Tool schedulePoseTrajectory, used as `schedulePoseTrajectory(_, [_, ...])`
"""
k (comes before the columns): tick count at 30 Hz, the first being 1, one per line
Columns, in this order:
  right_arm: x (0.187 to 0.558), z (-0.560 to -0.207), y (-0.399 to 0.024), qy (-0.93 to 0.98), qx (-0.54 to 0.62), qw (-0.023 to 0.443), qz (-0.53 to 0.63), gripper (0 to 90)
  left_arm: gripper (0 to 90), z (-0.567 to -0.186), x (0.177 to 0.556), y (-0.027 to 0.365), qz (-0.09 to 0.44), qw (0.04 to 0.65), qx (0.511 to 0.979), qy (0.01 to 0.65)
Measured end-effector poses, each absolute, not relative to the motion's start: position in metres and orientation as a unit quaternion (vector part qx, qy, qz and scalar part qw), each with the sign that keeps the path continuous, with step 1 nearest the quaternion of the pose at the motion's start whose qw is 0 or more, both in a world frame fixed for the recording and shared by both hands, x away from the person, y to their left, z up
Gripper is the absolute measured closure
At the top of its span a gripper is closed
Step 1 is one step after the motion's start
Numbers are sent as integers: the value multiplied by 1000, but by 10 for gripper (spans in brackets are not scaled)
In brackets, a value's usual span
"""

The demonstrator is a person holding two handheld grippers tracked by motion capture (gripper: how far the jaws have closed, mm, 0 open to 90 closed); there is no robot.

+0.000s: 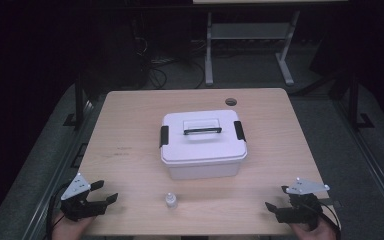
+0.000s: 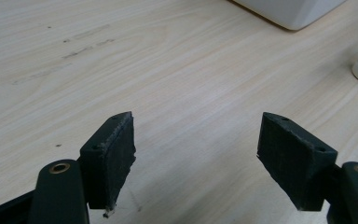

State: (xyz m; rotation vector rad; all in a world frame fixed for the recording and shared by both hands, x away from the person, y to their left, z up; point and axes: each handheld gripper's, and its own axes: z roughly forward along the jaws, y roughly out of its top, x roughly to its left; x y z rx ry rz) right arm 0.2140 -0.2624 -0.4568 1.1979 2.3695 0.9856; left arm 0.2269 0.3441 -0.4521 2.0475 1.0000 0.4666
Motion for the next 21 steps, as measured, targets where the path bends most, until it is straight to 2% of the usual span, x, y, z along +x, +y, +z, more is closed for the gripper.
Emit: schedulePoseTrajectory(21, [215, -457, -259, 830, 415, 151, 341, 178, 285, -431, 237, 331, 137, 362, 855, 346])
